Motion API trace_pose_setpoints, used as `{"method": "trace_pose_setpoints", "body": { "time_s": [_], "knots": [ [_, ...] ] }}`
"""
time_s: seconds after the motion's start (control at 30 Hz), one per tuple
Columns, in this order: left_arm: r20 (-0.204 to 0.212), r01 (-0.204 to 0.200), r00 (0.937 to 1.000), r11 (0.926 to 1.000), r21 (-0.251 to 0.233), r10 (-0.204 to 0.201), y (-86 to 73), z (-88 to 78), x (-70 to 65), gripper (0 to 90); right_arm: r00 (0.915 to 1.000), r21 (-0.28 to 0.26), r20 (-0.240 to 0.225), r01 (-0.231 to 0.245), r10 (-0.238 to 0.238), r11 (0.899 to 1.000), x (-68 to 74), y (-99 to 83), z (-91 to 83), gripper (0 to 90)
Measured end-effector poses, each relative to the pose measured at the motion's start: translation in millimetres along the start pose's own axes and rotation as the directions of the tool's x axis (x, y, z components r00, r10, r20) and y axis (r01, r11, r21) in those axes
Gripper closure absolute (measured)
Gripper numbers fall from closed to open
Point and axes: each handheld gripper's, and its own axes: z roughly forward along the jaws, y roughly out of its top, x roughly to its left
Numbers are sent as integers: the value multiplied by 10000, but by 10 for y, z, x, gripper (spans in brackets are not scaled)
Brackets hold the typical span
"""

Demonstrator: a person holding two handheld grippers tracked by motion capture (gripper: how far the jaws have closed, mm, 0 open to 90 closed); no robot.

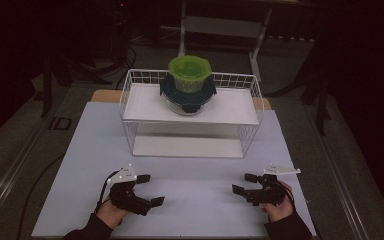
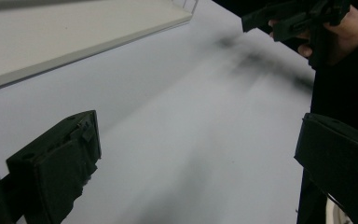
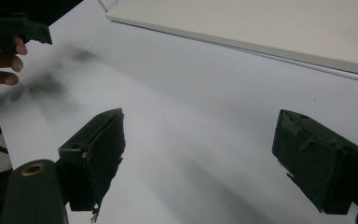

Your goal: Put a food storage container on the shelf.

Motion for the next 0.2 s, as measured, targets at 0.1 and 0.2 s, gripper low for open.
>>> {"method": "trace_pose_setpoints", "body": {
  "time_s": [0.1, 0.2],
  "knots": [
    [11, -46, 10000, 10000, -8, 46, 2, -1, -7, 0, 10000, 52, 20, 27, -27, 10000, -1, -6, 12, 164],
    [-17, -106, 9999, 9999, 22, 106, 0, 2, -15, 0, 10000, 72, 19, 36, -36, 10000, -1, -7, 18, 164]
  ]
}}
